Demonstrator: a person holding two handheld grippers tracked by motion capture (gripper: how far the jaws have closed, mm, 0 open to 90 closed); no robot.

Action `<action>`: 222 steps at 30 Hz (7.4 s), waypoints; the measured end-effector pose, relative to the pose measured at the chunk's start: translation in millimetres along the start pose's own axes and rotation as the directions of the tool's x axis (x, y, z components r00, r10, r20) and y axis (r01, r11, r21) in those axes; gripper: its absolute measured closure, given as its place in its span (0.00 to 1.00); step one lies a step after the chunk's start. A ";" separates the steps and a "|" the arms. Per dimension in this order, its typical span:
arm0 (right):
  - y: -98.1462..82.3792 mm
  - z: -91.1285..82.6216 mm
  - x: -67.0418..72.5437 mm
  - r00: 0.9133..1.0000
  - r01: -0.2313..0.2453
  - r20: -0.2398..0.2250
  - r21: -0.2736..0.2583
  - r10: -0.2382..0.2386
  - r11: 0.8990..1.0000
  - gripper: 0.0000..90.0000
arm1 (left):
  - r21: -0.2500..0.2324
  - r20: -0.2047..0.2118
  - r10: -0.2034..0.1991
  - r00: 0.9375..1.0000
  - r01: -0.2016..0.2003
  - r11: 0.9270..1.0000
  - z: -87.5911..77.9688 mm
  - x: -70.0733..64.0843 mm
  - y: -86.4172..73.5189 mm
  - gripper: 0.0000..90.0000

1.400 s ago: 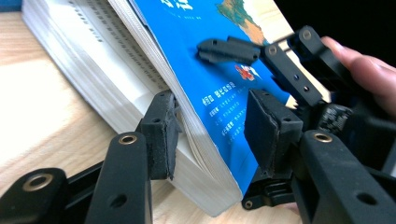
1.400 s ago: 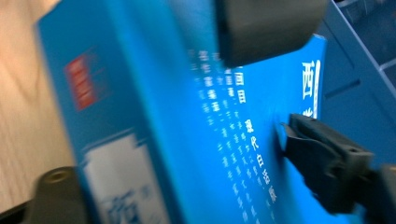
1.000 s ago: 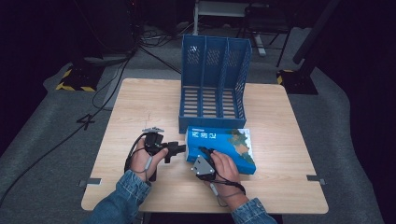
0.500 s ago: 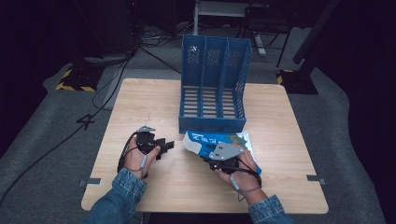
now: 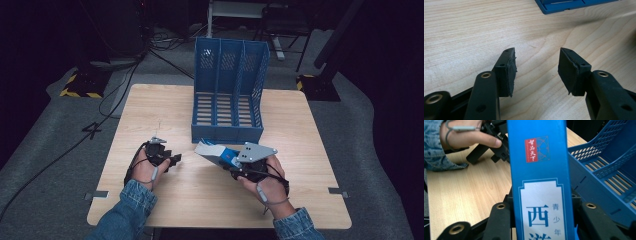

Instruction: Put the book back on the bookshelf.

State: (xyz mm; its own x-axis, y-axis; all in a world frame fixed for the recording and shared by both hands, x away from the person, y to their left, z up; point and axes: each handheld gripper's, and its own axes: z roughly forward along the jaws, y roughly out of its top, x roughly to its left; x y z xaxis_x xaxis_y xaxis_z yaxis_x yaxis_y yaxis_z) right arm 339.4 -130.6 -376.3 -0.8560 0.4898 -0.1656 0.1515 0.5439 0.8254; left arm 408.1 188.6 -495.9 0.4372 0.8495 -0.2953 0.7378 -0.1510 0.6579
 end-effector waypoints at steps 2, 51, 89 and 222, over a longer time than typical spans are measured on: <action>5.4 -5.1 -1.7 1.000 -0.010 0.003 0.005 0.010 1.000 0.68 | -0.005 0.003 0.001 1.000 -0.001 1.000 0.3 1.0 -0.3 0.54; 76.1 -76.8 -54.6 0.968 -0.229 0.044 -0.248 0.247 0.941 0.69 | 0.002 -0.122 0.272 0.954 -0.274 0.962 14.2 -14.0 -2.4 0.38; 110.4 -69.8 -161.9 0.950 -0.270 0.060 -0.336 0.306 0.902 0.69 | 0.012 -0.142 0.245 0.959 -0.246 0.969 -2.6 11.4 -9.8 0.26; 38.5 35.3 -243.7 0.813 -0.434 0.256 -0.331 0.523 0.838 0.66 | 0.011 -0.144 0.253 0.957 -0.254 0.967 0.0 7.7 -8.7 0.26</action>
State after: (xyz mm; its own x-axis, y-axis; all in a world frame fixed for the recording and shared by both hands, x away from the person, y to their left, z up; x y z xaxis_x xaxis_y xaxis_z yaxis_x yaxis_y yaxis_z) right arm 571.3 -204.9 -323.2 -0.4901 0.8572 0.1584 0.3345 0.0172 0.9422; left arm 405.0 196.4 -503.9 0.5312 0.8471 -0.0163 0.6080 -0.3677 0.7037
